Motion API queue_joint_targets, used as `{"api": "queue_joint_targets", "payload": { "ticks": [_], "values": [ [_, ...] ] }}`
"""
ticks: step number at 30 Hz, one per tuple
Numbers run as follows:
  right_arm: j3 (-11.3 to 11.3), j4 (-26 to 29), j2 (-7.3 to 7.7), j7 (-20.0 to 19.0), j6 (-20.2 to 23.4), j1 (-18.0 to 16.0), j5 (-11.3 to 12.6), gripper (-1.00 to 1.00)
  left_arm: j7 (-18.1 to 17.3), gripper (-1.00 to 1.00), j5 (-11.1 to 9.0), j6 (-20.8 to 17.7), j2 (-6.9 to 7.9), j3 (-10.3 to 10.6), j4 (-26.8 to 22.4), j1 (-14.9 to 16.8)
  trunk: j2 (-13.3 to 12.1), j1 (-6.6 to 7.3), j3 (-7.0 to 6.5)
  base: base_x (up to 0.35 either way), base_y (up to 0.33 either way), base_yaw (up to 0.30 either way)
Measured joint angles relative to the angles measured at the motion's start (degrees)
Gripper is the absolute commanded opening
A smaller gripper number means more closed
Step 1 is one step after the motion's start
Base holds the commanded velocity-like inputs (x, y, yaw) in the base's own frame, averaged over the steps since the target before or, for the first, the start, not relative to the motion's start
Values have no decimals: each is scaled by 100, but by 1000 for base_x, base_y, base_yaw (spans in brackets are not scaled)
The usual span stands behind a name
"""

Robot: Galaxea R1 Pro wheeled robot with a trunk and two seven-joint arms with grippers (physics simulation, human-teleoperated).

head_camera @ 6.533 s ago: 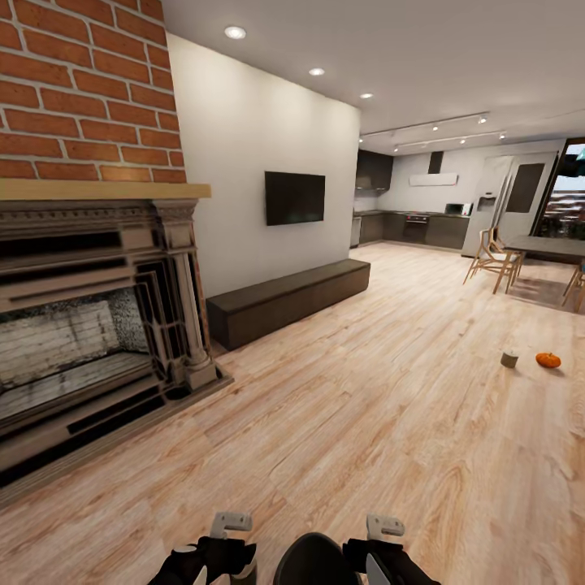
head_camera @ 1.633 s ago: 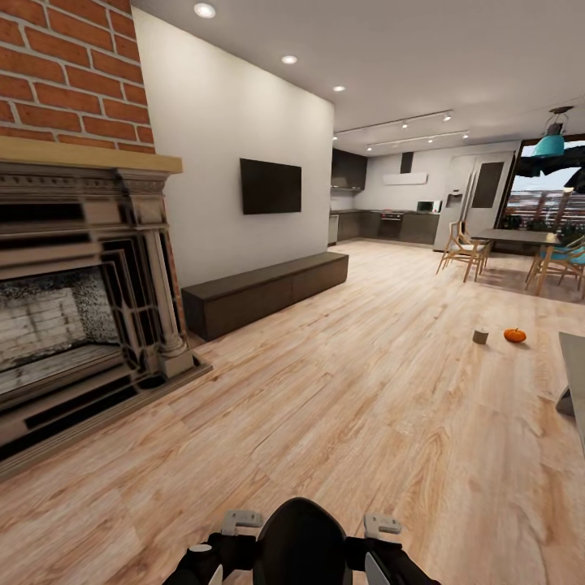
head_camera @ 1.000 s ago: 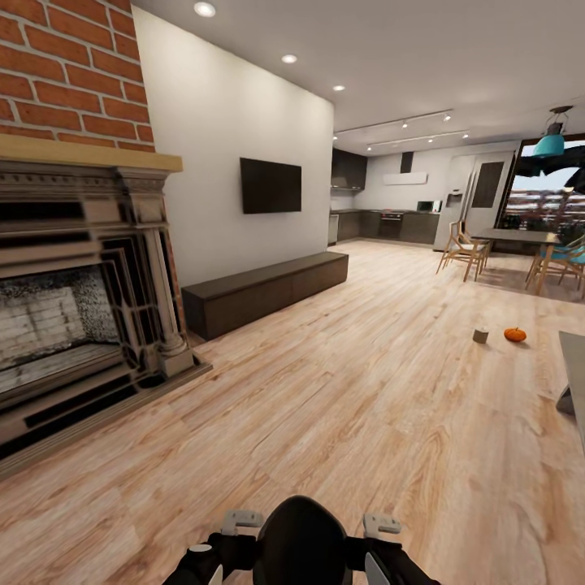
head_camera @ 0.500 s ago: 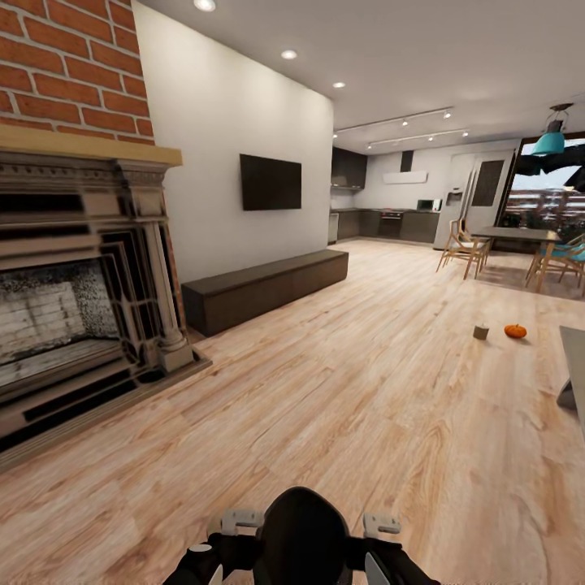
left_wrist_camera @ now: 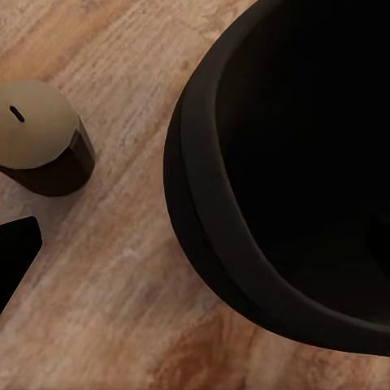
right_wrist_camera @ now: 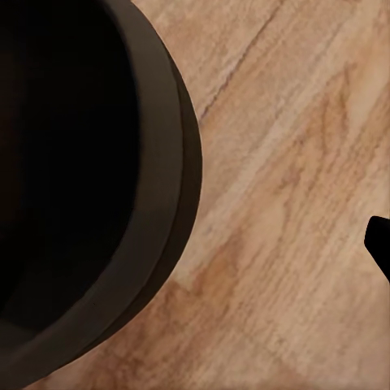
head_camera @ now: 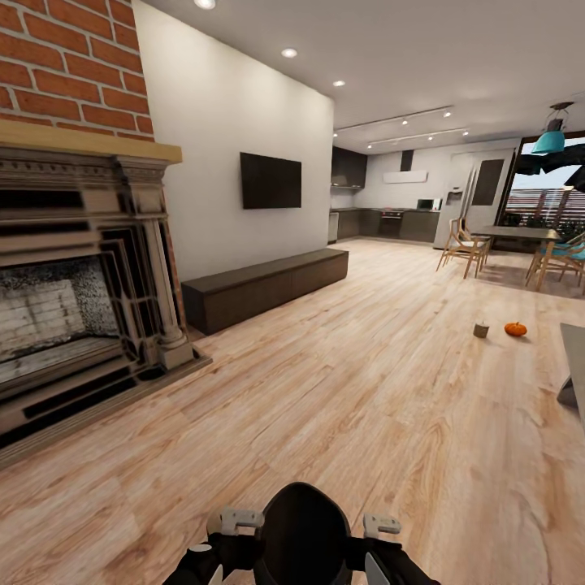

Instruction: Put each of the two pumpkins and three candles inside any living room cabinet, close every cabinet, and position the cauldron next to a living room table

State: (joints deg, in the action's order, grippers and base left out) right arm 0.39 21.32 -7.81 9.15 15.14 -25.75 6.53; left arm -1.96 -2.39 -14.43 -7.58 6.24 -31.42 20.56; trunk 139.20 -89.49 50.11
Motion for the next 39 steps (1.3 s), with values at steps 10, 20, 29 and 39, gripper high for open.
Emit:
{"api": "queue_joint_targets", "payload": {
  "ticks": [10, 20, 29, 39],
  "values": [
    [0, 0, 0, -5, -7, 0, 0, 100, 0, 100, 0, 0, 0, 0, 0, 0, 321, -176, 144, 0, 0, 0],
    [1, 0, 0, -14, -9, 0, 0, 100, -2, 100, 0, 0, 0, 0, 0, 0, 321, -176, 144, 0, 0, 0],
    [2, 0, -7, -14, -30, 0, 0, 100, 5, 100, 0, 0, -8, 0, 2, 0, 321, -176, 144, 0, 0, 0],
    [7, -8, -9, -2, -129, -8, 0, 100, 5, 100, -2, 1, -14, 5, 0, 4, 321, -176, 144, 0, 0, 0]
  ]
}}
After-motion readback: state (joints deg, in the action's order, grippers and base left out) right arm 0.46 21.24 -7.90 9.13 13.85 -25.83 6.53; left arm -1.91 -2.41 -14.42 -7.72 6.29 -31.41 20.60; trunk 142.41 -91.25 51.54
